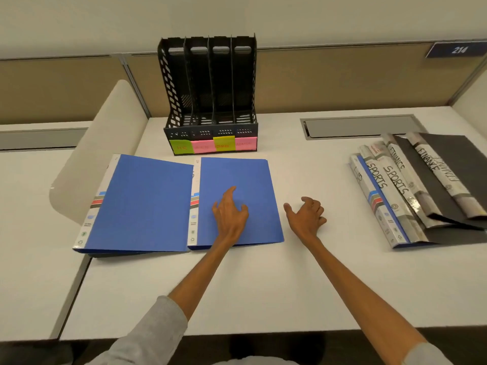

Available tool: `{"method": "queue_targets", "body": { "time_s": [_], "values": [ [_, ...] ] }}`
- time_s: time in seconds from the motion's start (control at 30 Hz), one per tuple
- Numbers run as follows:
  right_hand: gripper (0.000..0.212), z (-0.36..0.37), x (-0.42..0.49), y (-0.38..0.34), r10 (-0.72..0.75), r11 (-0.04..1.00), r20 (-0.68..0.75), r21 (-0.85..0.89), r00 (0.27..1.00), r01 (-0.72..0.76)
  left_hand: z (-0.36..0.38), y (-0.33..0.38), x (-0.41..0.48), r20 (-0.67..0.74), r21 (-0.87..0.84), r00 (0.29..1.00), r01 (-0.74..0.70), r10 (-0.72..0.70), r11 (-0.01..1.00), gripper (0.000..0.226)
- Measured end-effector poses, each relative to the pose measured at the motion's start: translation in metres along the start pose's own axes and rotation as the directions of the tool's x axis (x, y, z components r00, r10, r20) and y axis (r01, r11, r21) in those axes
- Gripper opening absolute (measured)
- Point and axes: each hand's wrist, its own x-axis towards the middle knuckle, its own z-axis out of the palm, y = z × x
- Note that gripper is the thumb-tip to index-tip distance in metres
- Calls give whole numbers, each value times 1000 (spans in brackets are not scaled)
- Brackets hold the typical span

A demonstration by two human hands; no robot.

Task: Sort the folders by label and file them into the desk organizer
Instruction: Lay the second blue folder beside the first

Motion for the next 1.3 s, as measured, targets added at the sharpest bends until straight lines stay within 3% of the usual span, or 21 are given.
{"method": "queue_targets", "body": {
  "time_s": [0.1, 0.27, 0.4, 0.53, 0.67, 0.9, 1.0, 1.07, 1.17, 1.3],
  "values": [
    [57, -25, 20, 26, 36, 999, -53, 6, 998, -35, 26, 29, -3, 4, -15, 1000, 15, -14, 1000, 52],
    [53, -73, 52, 72, 59, 998, -185, 25, 981, -55, 80, 78, -8, 159, 43, 985, 55, -61, 998, 54],
    [49, -112, 75, 109, -10, 1000, -300, -21, 954, 4, 131, 119, -15, 292, 85, 955, 24, -48, 996, 61],
    [48, -139, 94, 148, -104, 993, -291, -79, 951, 84, 183, 160, -22, 443, 153, 896, -81, 5, 985, 71],
    [51, -154, 104, 174, -208, 978, -240, -82, 948, 193, 231, 193, -26, 538, 217, 843, -104, -30, 971, 70],
    [45, -169, 126, 199, -281, 955, -132, -136, 951, 263, 283, 216, -31, 560, 202, 825, -48, -75, 978, 61],
    [48, -172, 134, 204, -272, 958, -74, -118, 959, 263, 299, 227, -33, 560, 150, 818, 56, -131, 987, 54],
    [49, -173, 136, 206, -251, 965, -63, -91, 966, 245, 309, 239, -34, 546, 67, 806, 228, -227, 971, 54],
    [49, -172, 137, 209, -227, 974, -63, -44, 972, 224, 317, 257, -35, 505, 40, 761, 451, -407, 892, 55],
    [52, -178, 143, 208, -230, 973, -39, 7, 972, 231, 320, 261, -29, 534, -128, 721, 585, -441, 801, 45]
  ]
}}
